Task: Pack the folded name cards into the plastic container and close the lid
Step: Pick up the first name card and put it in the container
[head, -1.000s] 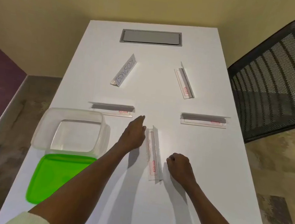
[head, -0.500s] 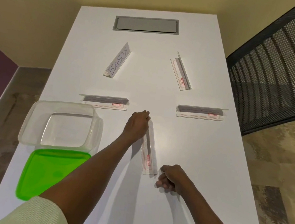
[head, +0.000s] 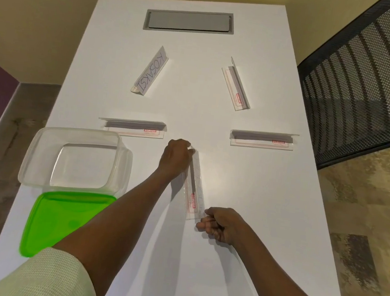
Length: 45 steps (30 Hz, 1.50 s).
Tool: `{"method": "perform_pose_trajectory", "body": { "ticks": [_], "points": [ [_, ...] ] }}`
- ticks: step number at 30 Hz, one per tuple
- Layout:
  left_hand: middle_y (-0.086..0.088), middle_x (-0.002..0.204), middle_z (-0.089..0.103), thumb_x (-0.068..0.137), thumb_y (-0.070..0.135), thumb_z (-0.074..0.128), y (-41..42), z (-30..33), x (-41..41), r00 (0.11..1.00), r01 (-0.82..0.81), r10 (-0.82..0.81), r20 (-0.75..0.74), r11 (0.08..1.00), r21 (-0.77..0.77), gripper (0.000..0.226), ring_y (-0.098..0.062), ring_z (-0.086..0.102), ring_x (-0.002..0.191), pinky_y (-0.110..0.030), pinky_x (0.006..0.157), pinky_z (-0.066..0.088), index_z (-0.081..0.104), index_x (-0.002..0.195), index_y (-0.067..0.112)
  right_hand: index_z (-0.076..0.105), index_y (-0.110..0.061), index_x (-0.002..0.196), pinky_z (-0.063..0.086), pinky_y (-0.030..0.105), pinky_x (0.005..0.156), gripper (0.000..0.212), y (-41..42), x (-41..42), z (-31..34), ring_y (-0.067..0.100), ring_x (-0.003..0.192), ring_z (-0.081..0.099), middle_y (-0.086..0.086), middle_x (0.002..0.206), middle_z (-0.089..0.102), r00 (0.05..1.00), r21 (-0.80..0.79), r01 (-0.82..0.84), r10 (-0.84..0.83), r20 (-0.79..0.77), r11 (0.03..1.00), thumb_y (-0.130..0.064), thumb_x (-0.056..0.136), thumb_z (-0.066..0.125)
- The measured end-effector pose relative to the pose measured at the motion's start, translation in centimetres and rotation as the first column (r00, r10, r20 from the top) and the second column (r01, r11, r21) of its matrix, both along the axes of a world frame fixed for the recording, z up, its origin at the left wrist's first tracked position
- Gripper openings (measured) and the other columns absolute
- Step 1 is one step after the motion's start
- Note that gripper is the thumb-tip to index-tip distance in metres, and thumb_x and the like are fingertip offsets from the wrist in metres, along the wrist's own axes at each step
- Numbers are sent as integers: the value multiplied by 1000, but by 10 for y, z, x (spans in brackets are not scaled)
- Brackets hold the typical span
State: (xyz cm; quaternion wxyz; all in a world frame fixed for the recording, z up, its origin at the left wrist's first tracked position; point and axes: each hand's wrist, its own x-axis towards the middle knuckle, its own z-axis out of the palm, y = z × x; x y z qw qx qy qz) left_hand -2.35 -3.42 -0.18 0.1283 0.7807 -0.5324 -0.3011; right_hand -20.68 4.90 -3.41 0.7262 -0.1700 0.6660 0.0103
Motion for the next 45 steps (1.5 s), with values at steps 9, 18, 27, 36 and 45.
{"method": "perform_pose_trajectory", "body": {
  "ticks": [9, 18, 27, 36, 45],
  "points": [
    [-4, 99, 70, 91, 15, 58, -8, -7, -3, 979, -130, 126, -163, 991, -12, 13, -14, 61, 84, -26, 83, 39, 70, 86, 17, 58, 11, 105, 36, 18, 37, 31, -3, 1, -6, 12, 50, 37, 25, 66, 71, 996, 69, 74, -77, 43, 995, -17, 97, 46],
    [-30, 82, 64, 81, 3, 58, -18, 16, 17, 995, -60, 70, 72, 990, -131, 21, -44, 62, 89, -40, 70, 52, 61, 64, -9, 64, 6, 94, 41, 16, 34, 18, -14, -1, 8, 10, 34, 50, 13, 59, 70, 994, 6, 83, -83, 64, 997, -8, 95, 53],
    [-11, 85, 75, 76, 7, 74, -22, 42, 38, 930, -354, 324, -172, 915, -194, 7, -34, 61, 67, -28, 74, 54, 76, 81, 12, 70, -4, 72, 40, 29, 57, 22, -51, -2, 24, 18, 49, 49, 9, 69, 67, 998, -164, -27, 18, -57, 986, -18, 88, 66],
    [-10, 84, 75, 66, 12, 86, 19, 39, 59, 815, -540, 501, -290, 839, -68, 20, -28, 71, 85, -38, 86, 56, 75, 83, 9, 60, -3, 63, 41, 33, 58, 17, -90, -10, 42, 26, 63, 52, 19, 68, 58, 963, -469, -224, 119, -242, 855, 3, 72, 72],
    [-7, 82, 77, 67, 8, 84, 52, 16, 51, 784, -569, 544, -299, 822, 6, 16, -20, 71, 81, -34, 82, 57, 77, 81, 11, 69, -6, 96, 48, 31, 76, 20, -96, -18, 29, 32, 92, 63, 14, 98, 71, 795, -643, -547, 92, -599, 536, -2, 77, 63]
  ]
}}
